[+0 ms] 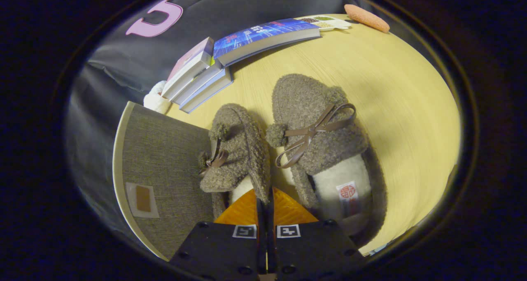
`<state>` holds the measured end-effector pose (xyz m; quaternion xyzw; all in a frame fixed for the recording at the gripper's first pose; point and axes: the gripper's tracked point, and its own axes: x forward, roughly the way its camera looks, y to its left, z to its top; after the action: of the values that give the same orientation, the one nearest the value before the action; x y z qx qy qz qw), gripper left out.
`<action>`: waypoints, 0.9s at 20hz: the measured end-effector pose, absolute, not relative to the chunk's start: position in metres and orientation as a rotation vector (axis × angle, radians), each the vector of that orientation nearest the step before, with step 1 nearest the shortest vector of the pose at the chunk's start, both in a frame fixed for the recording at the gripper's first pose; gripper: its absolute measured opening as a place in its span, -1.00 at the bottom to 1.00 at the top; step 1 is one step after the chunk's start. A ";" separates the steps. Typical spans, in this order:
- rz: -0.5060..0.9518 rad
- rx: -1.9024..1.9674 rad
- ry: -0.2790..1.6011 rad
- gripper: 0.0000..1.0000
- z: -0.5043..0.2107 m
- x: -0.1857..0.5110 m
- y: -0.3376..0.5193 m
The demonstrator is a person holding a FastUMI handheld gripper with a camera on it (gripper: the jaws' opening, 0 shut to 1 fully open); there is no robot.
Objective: Open the storage box then place both shoes into the box .Put the left shoe in first, then the right shoe, with the right side of both shoes facing outward in a uniform manner.
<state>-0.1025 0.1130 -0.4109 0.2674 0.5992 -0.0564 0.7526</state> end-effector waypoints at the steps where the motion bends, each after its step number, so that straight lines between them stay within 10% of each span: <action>1: -0.127 0.587 1.293 -0.92 -0.407 -0.101 0.112; 18: -0.052 0.698 0.939 -0.94 -0.236 -0.005 0.119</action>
<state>-0.0048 0.1194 -0.2361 0.3292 0.4433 -0.0248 0.8334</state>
